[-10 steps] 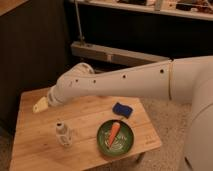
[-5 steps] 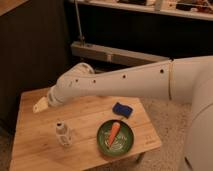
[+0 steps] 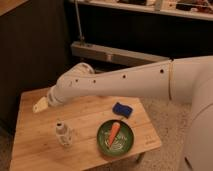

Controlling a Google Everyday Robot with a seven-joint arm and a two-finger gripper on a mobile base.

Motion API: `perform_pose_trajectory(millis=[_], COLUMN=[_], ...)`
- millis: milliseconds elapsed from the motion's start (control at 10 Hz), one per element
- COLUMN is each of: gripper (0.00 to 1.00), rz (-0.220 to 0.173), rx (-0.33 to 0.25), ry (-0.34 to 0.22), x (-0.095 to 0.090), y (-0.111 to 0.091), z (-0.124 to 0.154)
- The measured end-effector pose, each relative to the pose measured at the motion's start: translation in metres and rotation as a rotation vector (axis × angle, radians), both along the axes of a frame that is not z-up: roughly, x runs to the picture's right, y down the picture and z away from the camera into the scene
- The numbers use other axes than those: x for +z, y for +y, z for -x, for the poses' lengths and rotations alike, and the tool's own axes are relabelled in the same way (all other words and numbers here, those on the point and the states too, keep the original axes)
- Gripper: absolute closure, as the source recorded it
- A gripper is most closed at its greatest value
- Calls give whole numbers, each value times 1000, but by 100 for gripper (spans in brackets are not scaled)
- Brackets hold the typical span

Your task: Move the arm in a circular motion

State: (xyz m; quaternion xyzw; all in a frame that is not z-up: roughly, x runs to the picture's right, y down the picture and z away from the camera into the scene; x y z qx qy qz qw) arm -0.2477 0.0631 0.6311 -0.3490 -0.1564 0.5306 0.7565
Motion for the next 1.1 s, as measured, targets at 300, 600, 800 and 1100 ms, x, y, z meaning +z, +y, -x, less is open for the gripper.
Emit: perform_pose_trajectory(millis=[300, 600, 800, 1100], gripper=[20, 20, 20, 20], rz=[0, -12, -43, -71], rx=[0, -8, -40, -47], ry=[0, -4, -6, 24], x=[0, -2, -6, 8], y=[0, -6, -36, -108], z=[0, 1, 9, -10])
